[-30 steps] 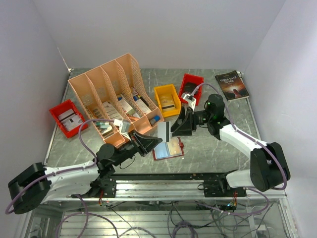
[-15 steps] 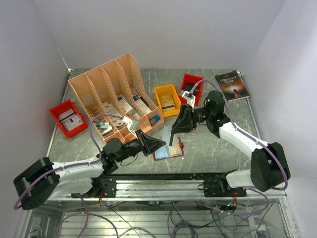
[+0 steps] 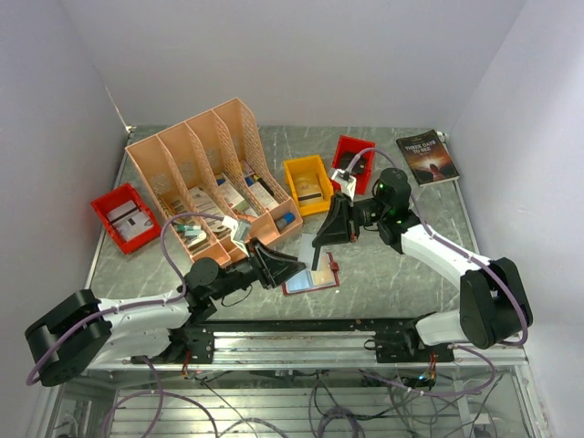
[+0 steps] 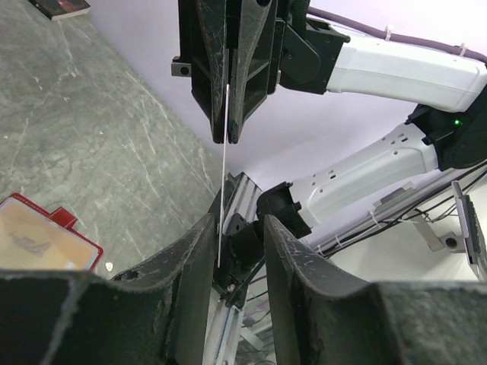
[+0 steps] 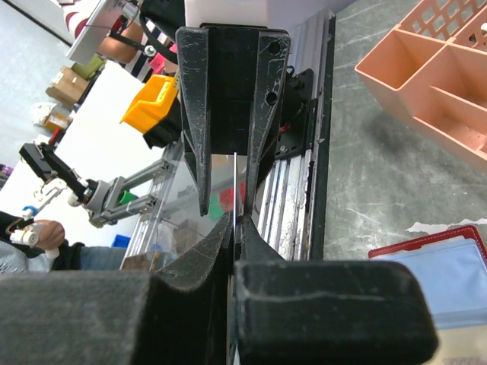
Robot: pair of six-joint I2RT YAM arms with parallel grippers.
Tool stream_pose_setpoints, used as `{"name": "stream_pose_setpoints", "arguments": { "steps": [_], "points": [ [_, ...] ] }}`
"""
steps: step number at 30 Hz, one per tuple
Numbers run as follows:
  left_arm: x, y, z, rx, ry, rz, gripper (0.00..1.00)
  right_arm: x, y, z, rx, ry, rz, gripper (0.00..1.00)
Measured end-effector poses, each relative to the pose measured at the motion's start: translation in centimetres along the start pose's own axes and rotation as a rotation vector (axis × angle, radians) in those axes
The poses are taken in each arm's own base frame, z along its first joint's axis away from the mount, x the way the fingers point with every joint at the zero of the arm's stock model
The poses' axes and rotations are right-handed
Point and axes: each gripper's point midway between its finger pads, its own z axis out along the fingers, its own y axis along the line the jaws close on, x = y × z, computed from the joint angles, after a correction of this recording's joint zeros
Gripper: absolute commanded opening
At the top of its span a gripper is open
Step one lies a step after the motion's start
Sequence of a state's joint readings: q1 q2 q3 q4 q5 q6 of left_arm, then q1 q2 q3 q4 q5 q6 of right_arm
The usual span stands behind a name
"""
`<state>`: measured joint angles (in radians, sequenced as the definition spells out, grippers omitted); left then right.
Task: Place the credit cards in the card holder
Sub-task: Pick up the credit card from the storage box.
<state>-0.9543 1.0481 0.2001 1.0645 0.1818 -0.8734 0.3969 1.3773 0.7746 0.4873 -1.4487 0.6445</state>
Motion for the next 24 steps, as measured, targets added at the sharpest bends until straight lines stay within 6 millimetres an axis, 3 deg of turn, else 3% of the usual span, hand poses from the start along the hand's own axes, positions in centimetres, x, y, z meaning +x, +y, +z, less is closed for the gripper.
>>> {"name": "stream_pose_setpoints", "arguments": {
  "steps": [7, 12, 17, 20, 22, 24],
  "points": [
    [0.7, 0.8, 0.3, -0.016, 0.018, -0.021, 0.36, 0.1, 0.1, 0.1, -0.003, 0.003, 0.001, 0.0],
    [1.2, 1.2, 0.6, -0.023, 0.032, -0.033, 0.16, 0.3, 0.0, 0.2, -0.006, 0.008, -0.005, 0.0],
    [1.2, 1.0, 0.7, -0.01, 0.035, -0.039, 0.25, 0.7, -0.1, 0.3, -0.007, 0.016, -0.006, 0.0],
    [1.0, 0.7, 0.7, -0.004, 0.029, -0.037, 0.24, 0.9, -0.2, 0.4, -0.007, 0.02, -0.007, 0.0],
    [0.8, 0.5, 0.6, 0.0, 0.025, -0.035, 0.08, 1.0, -0.3, 0.4, -0.007, 0.021, -0.007, 0.0],
    [0.8, 0.5, 0.5, -0.003, 0.028, -0.033, 0.07, 1.1, -0.2, 0.4, -0.008, 0.023, -0.005, 0.0]
  ]
}}
